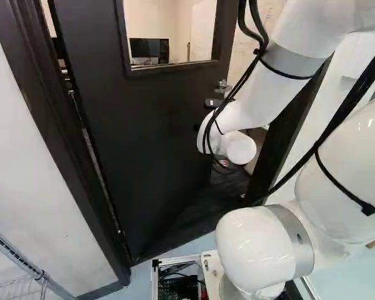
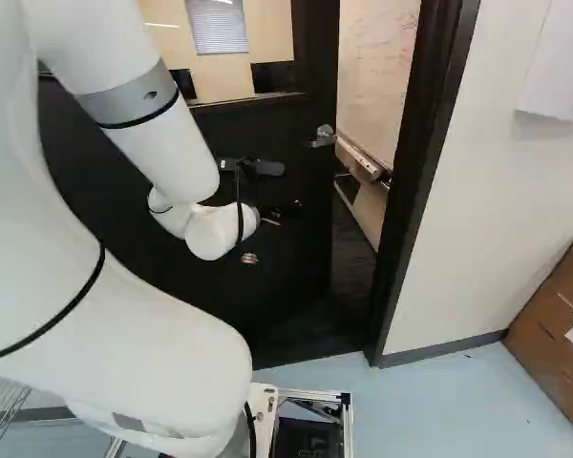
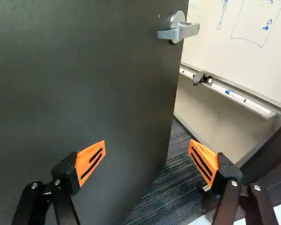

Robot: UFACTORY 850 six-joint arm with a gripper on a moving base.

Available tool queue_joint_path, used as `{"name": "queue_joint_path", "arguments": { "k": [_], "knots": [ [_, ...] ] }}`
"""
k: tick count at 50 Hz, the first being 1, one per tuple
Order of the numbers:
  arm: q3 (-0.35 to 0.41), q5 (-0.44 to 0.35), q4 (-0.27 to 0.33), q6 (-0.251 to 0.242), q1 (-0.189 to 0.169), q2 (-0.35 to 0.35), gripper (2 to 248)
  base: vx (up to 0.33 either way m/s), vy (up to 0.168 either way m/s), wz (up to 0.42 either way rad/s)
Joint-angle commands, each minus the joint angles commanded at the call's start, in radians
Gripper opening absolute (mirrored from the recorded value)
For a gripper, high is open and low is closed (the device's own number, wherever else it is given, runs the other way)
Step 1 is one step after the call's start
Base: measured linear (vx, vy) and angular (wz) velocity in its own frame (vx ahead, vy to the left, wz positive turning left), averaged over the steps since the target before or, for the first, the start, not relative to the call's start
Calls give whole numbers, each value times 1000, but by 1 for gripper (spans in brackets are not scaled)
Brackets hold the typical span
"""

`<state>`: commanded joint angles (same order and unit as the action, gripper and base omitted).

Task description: Open the door and move inside

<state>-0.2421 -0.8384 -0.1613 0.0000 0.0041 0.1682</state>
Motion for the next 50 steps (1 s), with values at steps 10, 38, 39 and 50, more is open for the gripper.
{"name": "queue_joint_path", "arguments": {
  "k": [10, 38, 39, 50],
  "knots": [
    [0, 0, 0, 0, 0, 0, 247, 28, 23, -5],
    [0, 0, 0, 0, 0, 0, 247, 22, 15, -3],
    [0, 0, 0, 0, 0, 0, 247, 0, 0, 0],
    [0, 0, 0, 0, 1, 0, 247, 0, 0, 0]
  ]
}}
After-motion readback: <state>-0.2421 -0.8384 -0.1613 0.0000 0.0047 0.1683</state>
